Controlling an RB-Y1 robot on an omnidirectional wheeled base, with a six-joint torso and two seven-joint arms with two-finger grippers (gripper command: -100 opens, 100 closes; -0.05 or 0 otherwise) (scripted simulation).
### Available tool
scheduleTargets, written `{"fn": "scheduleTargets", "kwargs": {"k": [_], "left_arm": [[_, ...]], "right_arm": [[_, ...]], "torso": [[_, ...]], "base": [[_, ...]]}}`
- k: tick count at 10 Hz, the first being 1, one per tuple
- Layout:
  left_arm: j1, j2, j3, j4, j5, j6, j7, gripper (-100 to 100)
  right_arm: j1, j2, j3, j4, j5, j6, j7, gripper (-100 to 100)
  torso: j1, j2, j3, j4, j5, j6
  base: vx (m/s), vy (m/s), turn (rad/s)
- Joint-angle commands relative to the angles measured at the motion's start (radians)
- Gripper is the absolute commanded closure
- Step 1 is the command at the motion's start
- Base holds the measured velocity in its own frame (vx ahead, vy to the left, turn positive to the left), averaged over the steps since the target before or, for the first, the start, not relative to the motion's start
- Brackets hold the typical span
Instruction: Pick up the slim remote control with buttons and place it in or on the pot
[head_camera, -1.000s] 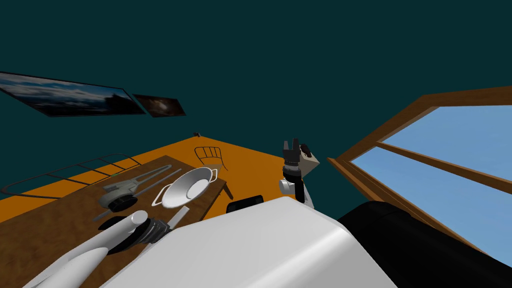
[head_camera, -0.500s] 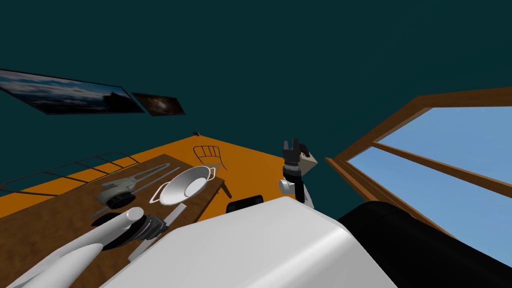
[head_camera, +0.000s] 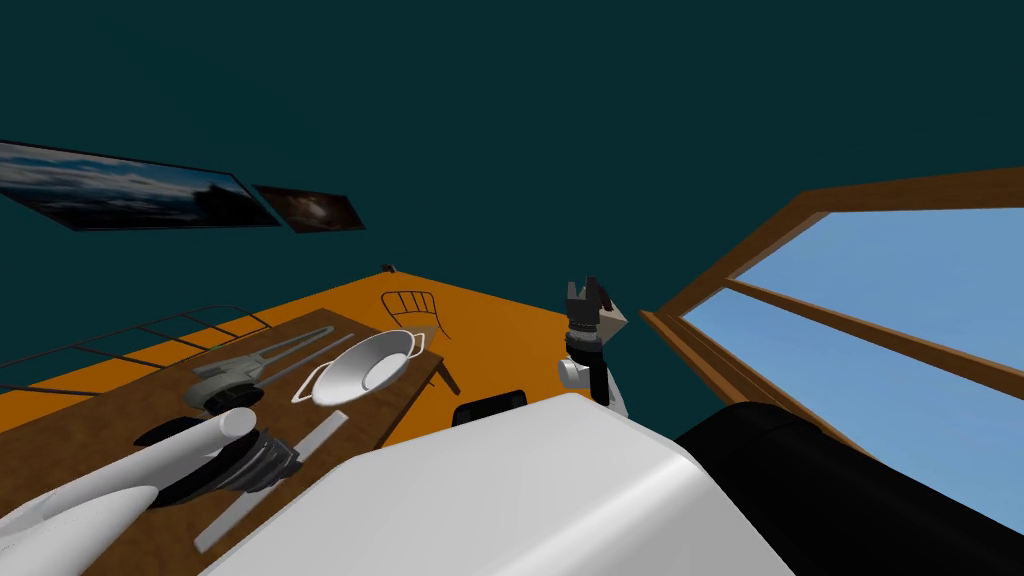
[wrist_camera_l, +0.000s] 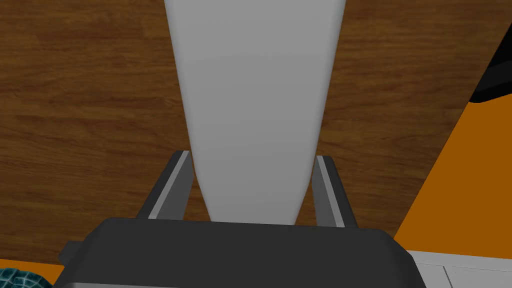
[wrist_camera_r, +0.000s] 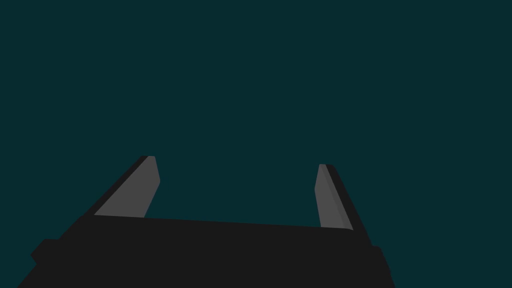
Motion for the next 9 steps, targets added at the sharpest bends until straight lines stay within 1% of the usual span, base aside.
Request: {"fn": "scheduleTargets", "kwargs": {"k": [1, 6, 9], "left_arm": [[-0.018, 0.023, -0.002, 0.031, -0.026, 0.041, 0.005, 100], [-0.046, 0.081, -0.002, 0.104, -0.101, 0.168, 0.016, 100], [-0.065, 0.110, 0.001, 0.144, -0.135, 0.231, 0.018, 100]], "right_arm": [[0.000, 0.000, 0.000, 0.000, 0.000, 0.000, 0.000, 0], [0.000, 0.000, 0.000, 0.000, 0.000, 0.000, 0.000, 0], [0.000, 0.000, 0.000, 0.000, 0.000, 0.000, 0.000, 0]], "torso": [[0.000, 0.000, 0.000, 0.000, 0.000, 0.000], [0.006, -0.002, -0.002, -0.001, 0.002, -0.002], [0.007, -0.004, -0.002, -0.001, 0.003, -0.002]], "base": [[-0.019, 0.019, -0.054], [-0.006, 0.048, -0.056], [0.009, 0.050, -0.053]]}}
